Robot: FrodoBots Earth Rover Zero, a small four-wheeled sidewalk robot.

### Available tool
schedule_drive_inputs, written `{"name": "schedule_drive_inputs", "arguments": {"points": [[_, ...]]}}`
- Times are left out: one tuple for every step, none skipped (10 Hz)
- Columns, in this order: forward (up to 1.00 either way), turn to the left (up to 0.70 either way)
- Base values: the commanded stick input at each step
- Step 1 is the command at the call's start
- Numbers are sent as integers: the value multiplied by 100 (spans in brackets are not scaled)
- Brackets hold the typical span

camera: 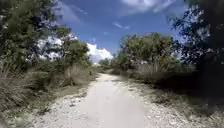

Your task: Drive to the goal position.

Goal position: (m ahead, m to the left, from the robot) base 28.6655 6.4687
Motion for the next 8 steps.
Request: {"name": "schedule_drive_inputs", "arguments": {"points": [[50,0],[50,0],[50,0],[50,0],[50,0],[50,0],[50,0],[50,0]]}}
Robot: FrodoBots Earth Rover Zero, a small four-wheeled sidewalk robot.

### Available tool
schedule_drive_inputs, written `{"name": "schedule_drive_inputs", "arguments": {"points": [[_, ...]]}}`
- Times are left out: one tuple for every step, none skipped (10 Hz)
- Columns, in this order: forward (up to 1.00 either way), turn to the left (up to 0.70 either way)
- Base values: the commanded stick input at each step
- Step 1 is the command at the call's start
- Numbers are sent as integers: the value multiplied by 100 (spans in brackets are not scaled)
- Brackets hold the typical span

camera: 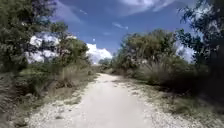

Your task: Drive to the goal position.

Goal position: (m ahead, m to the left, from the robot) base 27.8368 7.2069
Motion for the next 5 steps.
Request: {"name": "schedule_drive_inputs", "arguments": {"points": [[50,0],[50,0],[50,0],[50,0],[50,0]]}}
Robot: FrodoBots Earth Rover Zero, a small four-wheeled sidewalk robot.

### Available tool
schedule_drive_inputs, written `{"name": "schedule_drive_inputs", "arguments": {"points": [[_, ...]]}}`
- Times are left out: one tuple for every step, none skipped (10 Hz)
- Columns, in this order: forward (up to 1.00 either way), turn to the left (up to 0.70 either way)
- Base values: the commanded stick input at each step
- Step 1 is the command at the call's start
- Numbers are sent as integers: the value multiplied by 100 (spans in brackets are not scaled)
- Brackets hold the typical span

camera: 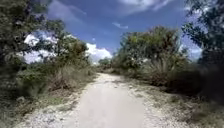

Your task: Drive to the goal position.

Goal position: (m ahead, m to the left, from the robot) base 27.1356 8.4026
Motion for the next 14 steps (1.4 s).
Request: {"name": "schedule_drive_inputs", "arguments": {"points": [[50,0],[50,0],[50,0],[50,0],[50,0],[50,0],[50,0],[50,0],[50,0],[50,0],[50,0],[50,0],[50,0],[50,0]]}}
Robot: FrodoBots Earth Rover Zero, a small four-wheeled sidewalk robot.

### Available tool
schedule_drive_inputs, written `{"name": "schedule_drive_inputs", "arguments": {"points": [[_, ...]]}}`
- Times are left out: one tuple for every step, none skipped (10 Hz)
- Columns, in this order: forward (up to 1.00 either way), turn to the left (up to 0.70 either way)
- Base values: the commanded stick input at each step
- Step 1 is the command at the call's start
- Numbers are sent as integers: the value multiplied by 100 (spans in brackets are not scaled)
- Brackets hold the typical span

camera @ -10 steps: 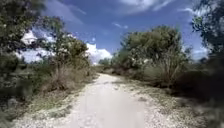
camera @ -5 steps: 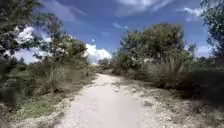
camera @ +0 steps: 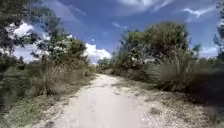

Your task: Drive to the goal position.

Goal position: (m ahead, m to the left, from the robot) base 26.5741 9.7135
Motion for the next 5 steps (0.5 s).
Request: {"name": "schedule_drive_inputs", "arguments": {"points": [[50,0],[50,0],[50,0],[50,0],[50,0]]}}
